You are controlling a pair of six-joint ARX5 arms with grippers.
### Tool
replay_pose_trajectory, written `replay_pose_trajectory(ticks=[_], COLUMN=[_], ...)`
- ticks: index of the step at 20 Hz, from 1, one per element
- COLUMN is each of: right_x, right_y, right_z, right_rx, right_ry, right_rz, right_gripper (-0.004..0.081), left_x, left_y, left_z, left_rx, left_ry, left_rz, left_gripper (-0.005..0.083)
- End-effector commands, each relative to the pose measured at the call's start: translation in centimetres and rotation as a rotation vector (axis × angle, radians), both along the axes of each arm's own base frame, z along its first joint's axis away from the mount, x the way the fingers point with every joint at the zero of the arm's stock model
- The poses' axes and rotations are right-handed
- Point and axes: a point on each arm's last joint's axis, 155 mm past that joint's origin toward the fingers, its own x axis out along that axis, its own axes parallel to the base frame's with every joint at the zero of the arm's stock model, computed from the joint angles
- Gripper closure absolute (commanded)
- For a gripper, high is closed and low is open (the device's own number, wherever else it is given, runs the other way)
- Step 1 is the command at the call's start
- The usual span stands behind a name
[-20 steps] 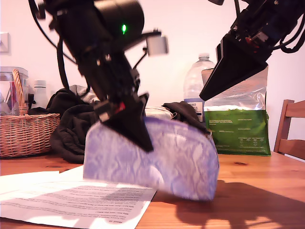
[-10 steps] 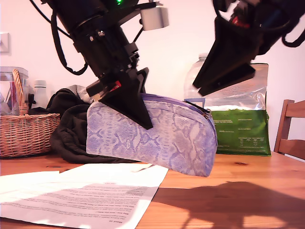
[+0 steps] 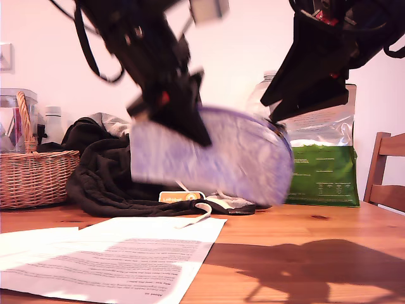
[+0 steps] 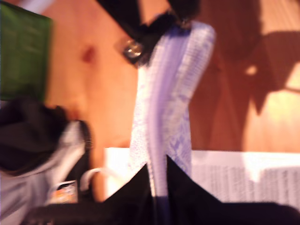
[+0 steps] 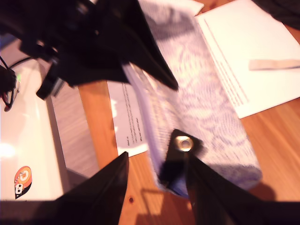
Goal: Open the zipper in the zip bag in front of you
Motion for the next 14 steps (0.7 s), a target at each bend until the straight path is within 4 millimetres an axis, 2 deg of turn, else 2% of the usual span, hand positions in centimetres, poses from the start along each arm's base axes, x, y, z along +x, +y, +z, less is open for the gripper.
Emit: replay_pose_trajectory(ticks=[1,7,10,11,12,14], right_x=[0.60,1.16,1.17,1.05,0.84,0.42], right_y=[-0.15,-0.48,-0.46,-0.50,-0.57,-0.72], right_z=[0.01,0.14,0.17,0.09,-0.05,-0.31], right_rx=[0.005,0.008,0.010,0.007,0.003,-0.005], right_ry=[-0.007,-0.020,-0.020,-0.014,-0.002,0.027], right_rz=[-0.013,-0.028,-0.028,-0.028,-0.028,-0.032], right_gripper=[0.0433,0.0444,0.0553,0.0563,0.0557,0.0492], left_x=[-0.20,-0.22,-0.29,-0.29,-0.29,-0.22], left_y=[-0.16,-0.22,-0.28,-0.28,-0.27,-0.21], left_z=[1.42,1.66,1.66,1.66,1.65,1.65], left_rx=[-0.027,-0.033,-0.034,-0.034,-0.033,-0.033], left_ry=[-0.036,-0.041,-0.040,-0.040,-0.040,-0.040], left_rz=[-0.018,-0.022,-0.024,-0.024,-0.023,-0.021], left_gripper=[0.0793,0.0793,0.0793,0.0793,0.0793,0.0793])
